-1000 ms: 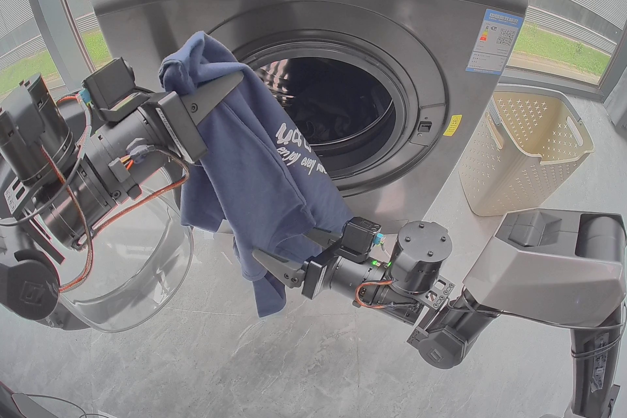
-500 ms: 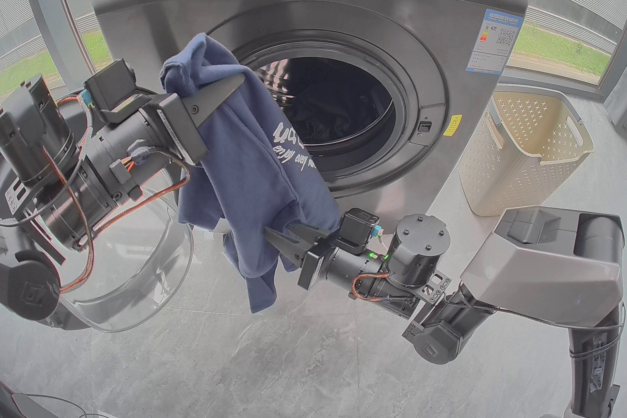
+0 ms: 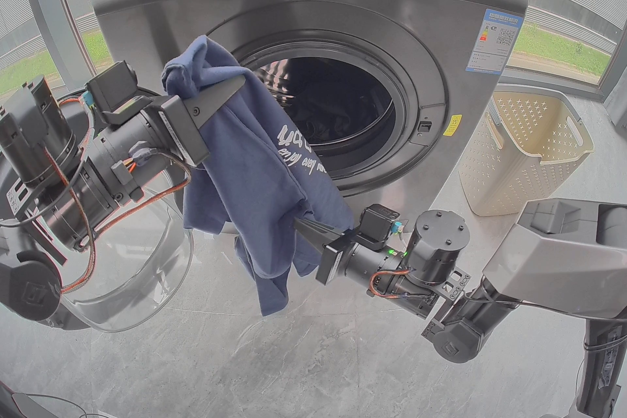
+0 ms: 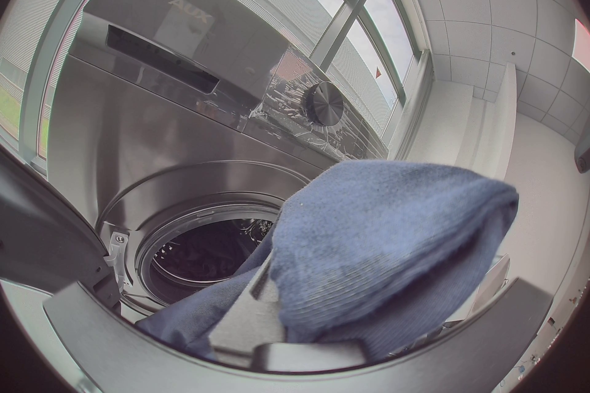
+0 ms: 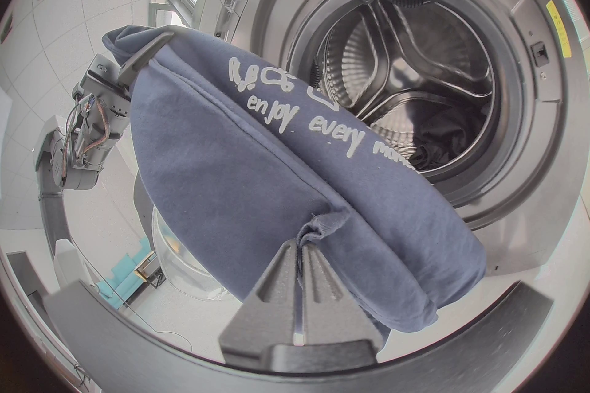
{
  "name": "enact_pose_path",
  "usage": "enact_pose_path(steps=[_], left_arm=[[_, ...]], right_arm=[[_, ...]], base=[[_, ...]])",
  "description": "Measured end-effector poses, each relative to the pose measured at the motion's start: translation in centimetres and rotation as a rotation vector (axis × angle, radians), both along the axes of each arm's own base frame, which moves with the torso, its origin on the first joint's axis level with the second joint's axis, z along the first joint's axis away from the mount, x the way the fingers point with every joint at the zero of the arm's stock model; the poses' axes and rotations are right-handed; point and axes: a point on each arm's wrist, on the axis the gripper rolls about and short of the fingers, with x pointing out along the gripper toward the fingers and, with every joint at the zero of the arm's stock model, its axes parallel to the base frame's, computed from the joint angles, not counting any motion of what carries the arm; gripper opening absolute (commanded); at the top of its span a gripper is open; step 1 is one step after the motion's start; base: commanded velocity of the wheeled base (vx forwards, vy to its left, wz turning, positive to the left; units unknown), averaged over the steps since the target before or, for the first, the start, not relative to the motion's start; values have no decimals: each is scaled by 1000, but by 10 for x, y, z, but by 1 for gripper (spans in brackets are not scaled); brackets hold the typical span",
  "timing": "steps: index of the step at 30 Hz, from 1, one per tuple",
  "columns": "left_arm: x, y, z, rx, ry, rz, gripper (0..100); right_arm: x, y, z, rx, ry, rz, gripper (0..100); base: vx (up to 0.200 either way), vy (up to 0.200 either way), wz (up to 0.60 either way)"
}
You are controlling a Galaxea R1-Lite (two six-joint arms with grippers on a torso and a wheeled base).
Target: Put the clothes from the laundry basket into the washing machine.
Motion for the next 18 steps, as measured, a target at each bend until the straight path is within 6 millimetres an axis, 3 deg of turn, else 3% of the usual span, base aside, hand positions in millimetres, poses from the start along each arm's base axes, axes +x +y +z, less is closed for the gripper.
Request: enact_pose_path(steps=[1, 2, 7, 18], left_arm=[[0, 0, 0, 0, 0, 0, 0], [0, 0, 0, -1, -2, -1, 0], [-2, -2, 3, -5, -10, -8, 0], [-5, -2, 7, -13, -25, -13, 0]], right_arm=[[0, -3, 1, -6, 4, -9, 0], [-1, -5, 1, -8, 6, -14, 100], [0, -5, -2, -11, 10, -21, 100], [26, 20, -12, 41, -35, -18, 100]], base=[[0, 0, 0], [0, 0, 0], [0, 0, 0], [0, 0, 0]])
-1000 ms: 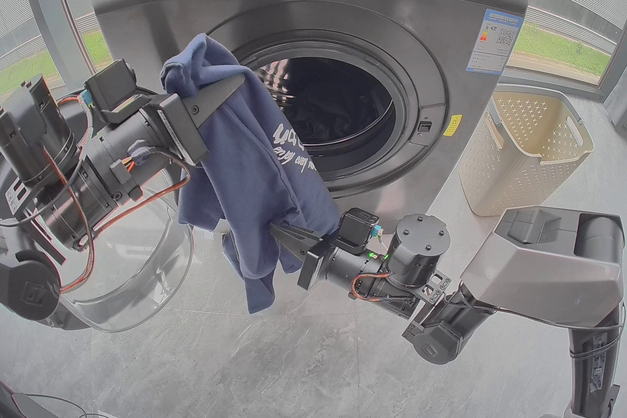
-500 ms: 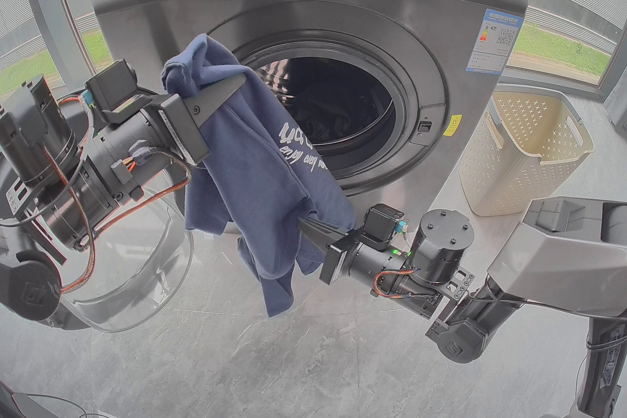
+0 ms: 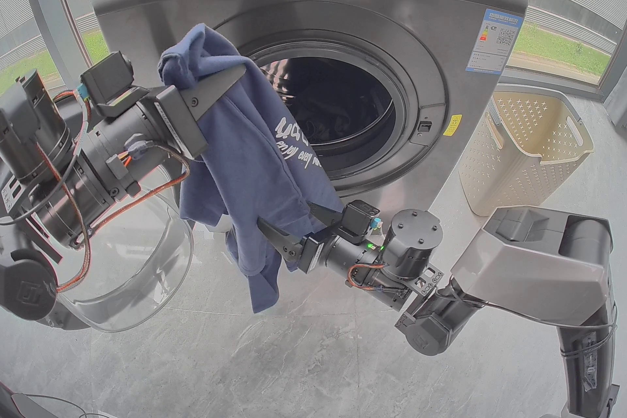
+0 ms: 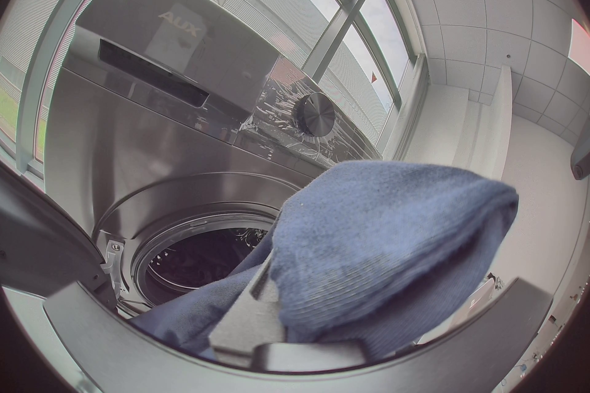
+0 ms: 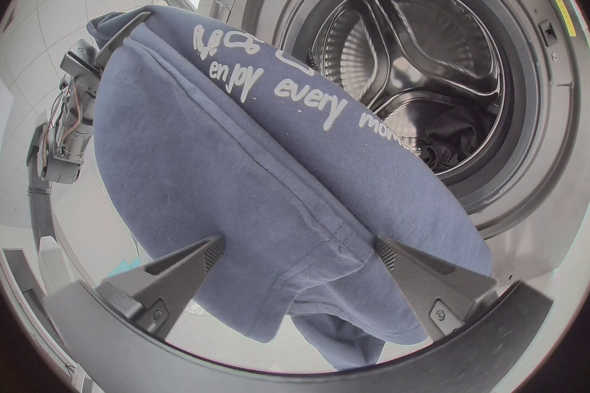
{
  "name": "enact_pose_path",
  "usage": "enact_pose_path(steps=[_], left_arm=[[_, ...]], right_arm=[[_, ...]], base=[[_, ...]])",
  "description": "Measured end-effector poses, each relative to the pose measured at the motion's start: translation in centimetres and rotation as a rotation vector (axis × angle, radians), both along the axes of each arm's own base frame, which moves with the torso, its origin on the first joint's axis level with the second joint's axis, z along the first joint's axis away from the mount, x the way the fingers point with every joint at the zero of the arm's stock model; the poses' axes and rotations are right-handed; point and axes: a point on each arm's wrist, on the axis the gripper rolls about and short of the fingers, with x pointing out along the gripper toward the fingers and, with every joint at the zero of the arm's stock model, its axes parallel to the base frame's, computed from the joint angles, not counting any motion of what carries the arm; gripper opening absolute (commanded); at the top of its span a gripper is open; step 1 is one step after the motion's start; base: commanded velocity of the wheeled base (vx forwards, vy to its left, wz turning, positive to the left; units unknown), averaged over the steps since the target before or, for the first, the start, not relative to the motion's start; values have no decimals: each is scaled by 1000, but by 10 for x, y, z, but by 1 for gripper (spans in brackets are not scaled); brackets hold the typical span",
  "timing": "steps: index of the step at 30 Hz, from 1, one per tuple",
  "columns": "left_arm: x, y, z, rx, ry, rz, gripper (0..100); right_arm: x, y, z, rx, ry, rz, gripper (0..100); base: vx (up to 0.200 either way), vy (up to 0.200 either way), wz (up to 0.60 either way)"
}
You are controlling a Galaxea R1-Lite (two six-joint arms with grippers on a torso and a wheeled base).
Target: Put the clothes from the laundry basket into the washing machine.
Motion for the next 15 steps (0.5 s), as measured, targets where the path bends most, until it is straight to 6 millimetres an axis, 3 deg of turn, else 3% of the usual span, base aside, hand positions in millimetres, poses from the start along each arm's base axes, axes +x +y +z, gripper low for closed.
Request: enact_pose_path(steps=[1, 2, 15], left_arm=[[0, 0, 0, 0, -1, 0, 0], [-1, 1, 0, -1, -2, 1, 0], [0, 4, -2, 3, 7, 10, 0]], right_arm=[[1, 2, -1, 4, -3, 1, 100], [2, 3, -2, 7, -4, 3, 0], [-1, 7, 0, 15, -6, 9, 0]], base=[[0, 0, 0], [0, 0, 0], [0, 0, 0]])
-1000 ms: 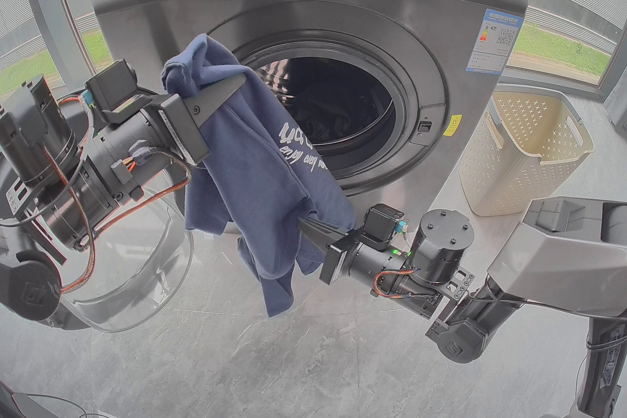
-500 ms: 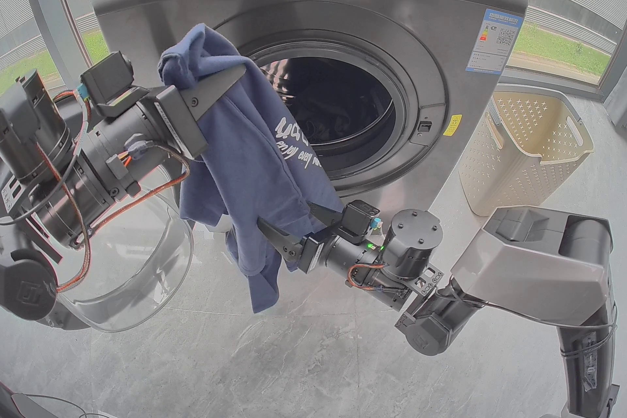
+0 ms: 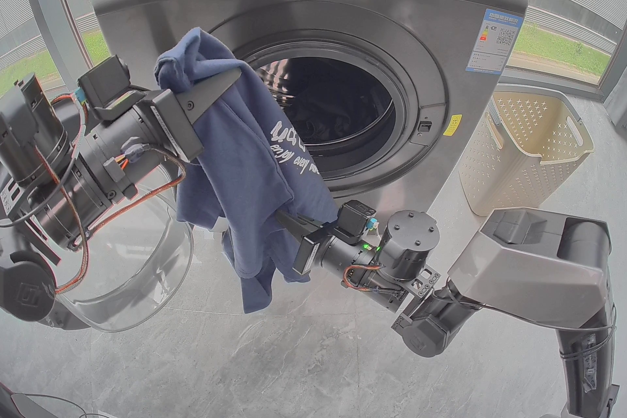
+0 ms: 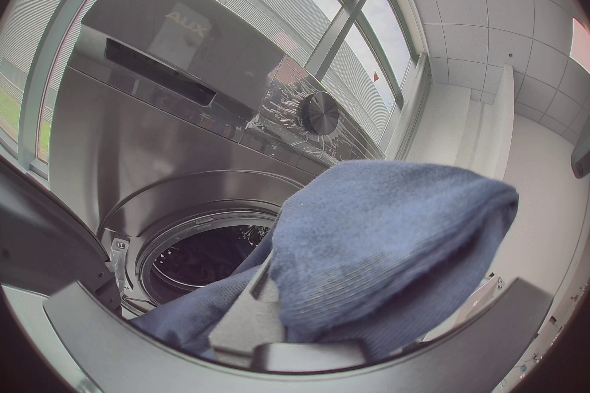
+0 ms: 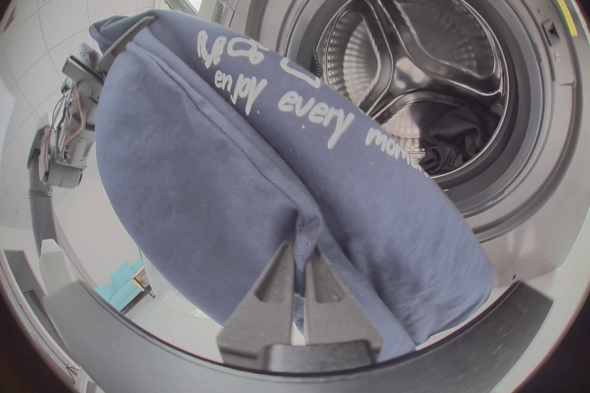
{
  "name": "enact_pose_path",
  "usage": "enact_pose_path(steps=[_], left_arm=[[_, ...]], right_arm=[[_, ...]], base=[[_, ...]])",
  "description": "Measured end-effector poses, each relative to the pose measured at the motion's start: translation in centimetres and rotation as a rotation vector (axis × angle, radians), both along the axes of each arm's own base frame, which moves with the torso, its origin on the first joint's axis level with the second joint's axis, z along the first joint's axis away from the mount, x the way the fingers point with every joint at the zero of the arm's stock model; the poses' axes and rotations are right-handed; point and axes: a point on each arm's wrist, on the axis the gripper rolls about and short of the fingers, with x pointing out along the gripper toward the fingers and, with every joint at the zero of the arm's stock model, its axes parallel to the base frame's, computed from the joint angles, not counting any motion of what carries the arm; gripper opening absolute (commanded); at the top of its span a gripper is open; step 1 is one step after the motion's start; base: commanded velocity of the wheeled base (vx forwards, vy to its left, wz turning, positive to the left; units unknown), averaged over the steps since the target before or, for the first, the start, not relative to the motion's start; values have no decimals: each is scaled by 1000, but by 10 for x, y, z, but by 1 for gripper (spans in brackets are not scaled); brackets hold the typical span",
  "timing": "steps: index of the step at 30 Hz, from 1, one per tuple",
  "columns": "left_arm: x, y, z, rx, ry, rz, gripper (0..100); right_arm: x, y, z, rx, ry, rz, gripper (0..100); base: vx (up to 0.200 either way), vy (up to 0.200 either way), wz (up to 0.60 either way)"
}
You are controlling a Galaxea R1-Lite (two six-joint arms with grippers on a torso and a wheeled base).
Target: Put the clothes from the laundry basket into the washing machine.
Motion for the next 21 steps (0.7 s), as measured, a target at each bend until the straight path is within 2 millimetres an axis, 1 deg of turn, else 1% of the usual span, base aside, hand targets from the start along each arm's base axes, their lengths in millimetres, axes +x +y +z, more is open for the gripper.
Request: enact_pose_path(steps=[4, 8, 14, 18, 21], left_arm=[[0, 0, -2, 1, 2, 2, 0], [1, 0, -3, 1, 2, 2, 0], [4, 1, -5, 4, 9, 12, 0], [10, 2, -7, 7, 13, 28, 0], [14, 3, -10, 10, 19, 41, 0]], right_arm=[[-9, -9, 9, -5, 7, -12, 0], [-21, -24, 26, -11, 4, -40, 0], [-45, -54, 53, -40, -22, -79, 0], [-62, -75, 64, -72, -26, -101, 0], [-66, -94, 72, -84, -37, -140, 0]], base=[[0, 0, 0], [0, 0, 0], [0, 0, 0], [0, 0, 0], [0, 0, 0]])
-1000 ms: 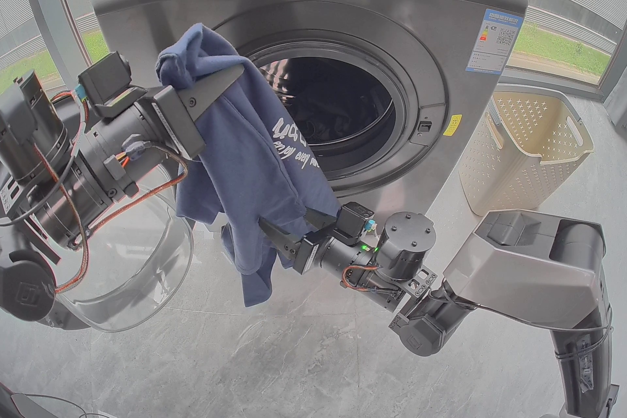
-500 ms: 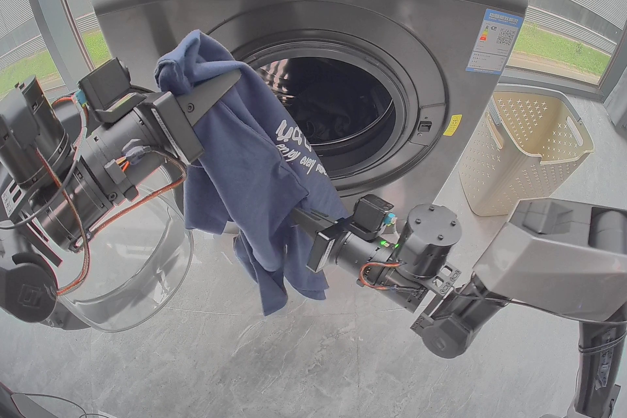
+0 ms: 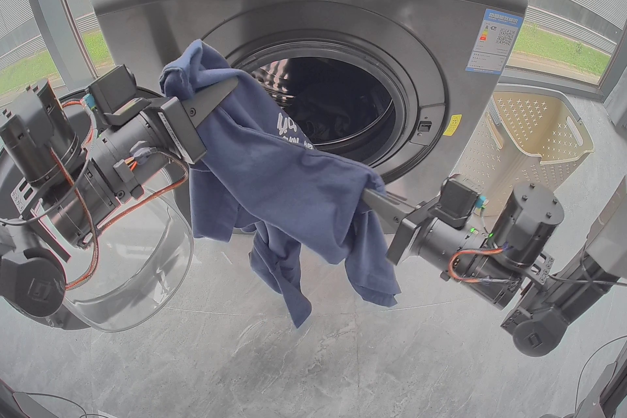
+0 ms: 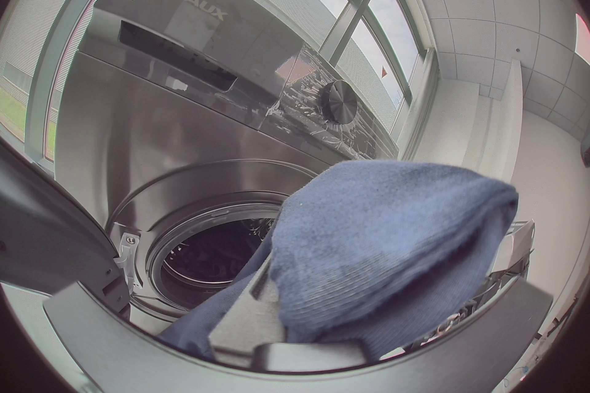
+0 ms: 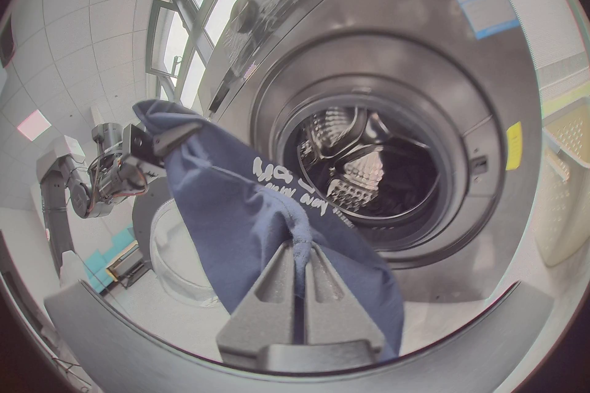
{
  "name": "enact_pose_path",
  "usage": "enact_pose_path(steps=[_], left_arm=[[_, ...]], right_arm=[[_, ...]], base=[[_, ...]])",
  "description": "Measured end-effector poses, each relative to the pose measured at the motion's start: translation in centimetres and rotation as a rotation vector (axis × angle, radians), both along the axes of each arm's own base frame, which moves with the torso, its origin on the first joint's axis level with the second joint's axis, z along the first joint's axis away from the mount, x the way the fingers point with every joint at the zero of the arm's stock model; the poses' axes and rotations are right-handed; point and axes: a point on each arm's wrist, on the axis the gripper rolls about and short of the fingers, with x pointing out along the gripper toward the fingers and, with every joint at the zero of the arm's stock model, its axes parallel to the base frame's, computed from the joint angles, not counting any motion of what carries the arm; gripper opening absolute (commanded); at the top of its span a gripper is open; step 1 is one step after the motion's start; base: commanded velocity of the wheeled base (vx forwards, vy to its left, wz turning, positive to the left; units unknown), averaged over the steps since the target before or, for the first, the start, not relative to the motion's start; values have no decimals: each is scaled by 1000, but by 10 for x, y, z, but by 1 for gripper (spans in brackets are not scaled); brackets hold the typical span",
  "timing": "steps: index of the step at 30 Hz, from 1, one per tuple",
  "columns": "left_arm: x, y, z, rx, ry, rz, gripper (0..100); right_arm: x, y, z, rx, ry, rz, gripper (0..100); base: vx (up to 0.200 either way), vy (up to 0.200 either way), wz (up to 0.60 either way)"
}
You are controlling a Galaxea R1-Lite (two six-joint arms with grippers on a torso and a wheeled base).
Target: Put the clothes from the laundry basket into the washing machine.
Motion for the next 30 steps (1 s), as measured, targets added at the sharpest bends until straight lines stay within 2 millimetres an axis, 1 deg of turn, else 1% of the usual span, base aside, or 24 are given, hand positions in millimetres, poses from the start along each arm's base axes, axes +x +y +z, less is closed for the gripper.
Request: enact_pose_path(steps=[3, 6, 11, 17, 22, 30], left_arm=[[2, 0, -3, 5, 7, 4, 0], [2, 1, -7, 14, 21, 6, 0], [0, 0, -13, 24, 38, 0, 0], [-2, 1, -19, 37, 58, -7, 0], [-3, 1, -22, 39, 64, -3, 0], [-1, 7, -14, 0, -7, 21, 0]], right_arm=[[3, -13, 8, 2, -29, -42, 0], [11, -24, 20, 20, -74, -89, 0], [20, -32, 39, 68, -142, -129, 0], [26, -36, 61, 113, -206, -150, 0], [29, -42, 68, 124, -228, -171, 0], [31, -58, 72, 123, -245, -215, 0]], base=[[0, 0, 0], [0, 0, 0], [0, 0, 0], [0, 0, 0], [0, 0, 0], [0, 0, 0]])
